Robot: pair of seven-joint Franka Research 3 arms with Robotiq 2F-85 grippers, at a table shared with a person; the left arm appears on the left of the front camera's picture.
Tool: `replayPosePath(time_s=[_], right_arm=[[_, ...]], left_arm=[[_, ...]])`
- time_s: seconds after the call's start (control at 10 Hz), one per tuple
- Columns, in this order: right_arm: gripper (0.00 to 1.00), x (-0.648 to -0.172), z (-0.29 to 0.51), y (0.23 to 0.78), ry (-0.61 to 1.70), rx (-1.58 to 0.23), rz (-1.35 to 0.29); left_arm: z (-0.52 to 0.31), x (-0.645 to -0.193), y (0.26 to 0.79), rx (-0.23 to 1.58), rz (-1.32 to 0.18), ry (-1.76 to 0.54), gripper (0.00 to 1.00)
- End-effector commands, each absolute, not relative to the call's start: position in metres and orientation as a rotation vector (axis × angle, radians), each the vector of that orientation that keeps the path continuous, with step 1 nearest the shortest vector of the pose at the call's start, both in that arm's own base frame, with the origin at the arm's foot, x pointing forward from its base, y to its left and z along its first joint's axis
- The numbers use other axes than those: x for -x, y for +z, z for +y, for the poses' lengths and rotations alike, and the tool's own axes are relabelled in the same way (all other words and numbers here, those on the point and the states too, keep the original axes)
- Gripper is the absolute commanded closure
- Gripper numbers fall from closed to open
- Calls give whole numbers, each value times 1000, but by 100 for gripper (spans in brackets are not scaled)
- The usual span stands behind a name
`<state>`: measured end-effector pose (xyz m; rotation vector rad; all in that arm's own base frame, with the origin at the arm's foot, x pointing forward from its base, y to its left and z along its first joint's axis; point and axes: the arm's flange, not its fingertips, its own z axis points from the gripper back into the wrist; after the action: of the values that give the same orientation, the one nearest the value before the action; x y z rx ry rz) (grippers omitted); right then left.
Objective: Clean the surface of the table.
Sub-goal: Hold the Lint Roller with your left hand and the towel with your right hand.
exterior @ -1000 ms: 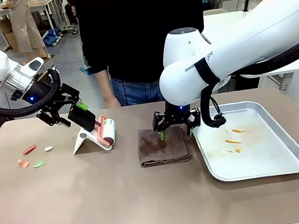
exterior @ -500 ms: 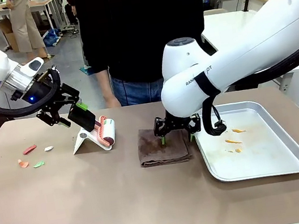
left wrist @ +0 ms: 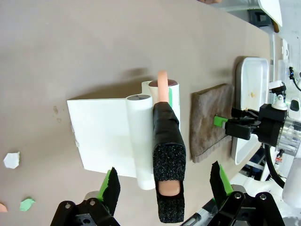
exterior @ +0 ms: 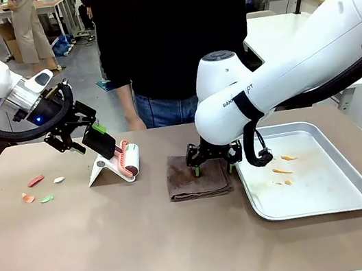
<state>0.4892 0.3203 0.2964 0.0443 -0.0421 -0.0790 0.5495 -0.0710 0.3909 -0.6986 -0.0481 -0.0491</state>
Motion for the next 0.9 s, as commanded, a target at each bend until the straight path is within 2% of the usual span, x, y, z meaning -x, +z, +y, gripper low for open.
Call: replayPosePath(time_s=[0.0,0.7,0.8], right_arm=[[0,-492,328,294,-107,-43,-64],[0,-492,331,293,-96,-44,-51],[14,-492,332,293,-96,-43,-54]], left_arm=[[-71,-550,391,698,-48,-44,0],[-71,-549,391,699,-48,-49,0],[-71,-549,391,685,-60,-48,10]])
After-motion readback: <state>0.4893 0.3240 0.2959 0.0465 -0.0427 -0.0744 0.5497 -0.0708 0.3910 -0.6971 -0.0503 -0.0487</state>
